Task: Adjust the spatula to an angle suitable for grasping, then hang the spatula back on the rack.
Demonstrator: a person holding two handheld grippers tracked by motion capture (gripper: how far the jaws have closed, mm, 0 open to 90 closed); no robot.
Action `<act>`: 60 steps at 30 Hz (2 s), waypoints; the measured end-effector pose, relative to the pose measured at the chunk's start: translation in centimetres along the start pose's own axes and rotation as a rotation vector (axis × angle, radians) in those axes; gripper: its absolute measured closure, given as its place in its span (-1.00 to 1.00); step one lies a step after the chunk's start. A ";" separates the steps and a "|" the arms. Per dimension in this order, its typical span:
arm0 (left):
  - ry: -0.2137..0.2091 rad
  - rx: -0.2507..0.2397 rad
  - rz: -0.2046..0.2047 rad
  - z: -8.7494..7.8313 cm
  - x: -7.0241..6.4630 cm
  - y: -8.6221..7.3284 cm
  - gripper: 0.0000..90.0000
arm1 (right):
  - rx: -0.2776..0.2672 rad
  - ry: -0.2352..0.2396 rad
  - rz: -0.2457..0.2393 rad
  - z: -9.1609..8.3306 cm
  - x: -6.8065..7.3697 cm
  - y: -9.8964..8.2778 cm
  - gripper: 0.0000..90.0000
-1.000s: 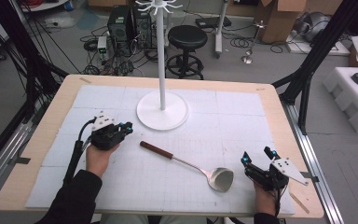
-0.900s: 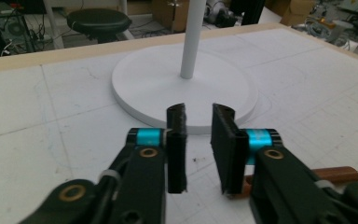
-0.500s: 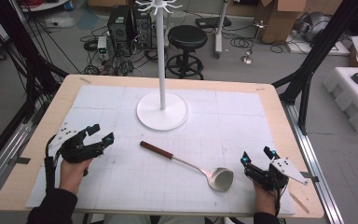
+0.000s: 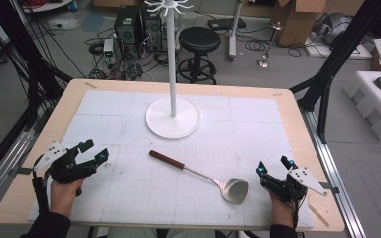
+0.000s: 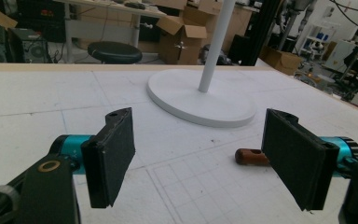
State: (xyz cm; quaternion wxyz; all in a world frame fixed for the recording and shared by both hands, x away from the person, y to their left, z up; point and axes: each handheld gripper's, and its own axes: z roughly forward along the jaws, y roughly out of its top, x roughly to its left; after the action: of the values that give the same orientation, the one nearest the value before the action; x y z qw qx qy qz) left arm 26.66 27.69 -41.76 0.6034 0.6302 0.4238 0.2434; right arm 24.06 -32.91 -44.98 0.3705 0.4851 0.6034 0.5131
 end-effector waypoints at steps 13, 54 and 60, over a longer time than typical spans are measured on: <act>0.011 -0.015 0.005 -1.4 0.9 -0.9 -0.43 | 0.029 0.004 0.045 0.3 -0.4 0.2 -0.67; -0.020 -0.017 0.081 -0.9 -0.1 -2.0 -0.39 | 0.562 0.625 -0.364 5.8 11.5 4.5 -0.22; -0.021 -0.012 0.089 -0.9 -0.2 -2.0 -0.38 | 0.643 0.644 -0.407 7.0 12.0 3.8 -0.01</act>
State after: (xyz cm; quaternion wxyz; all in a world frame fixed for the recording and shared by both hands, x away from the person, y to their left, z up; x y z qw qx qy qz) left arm 25.32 27.89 -43.54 0.5999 0.6474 0.3876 0.2660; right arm 28.43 -19.54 -42.01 0.0897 0.2638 0.8974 0.3422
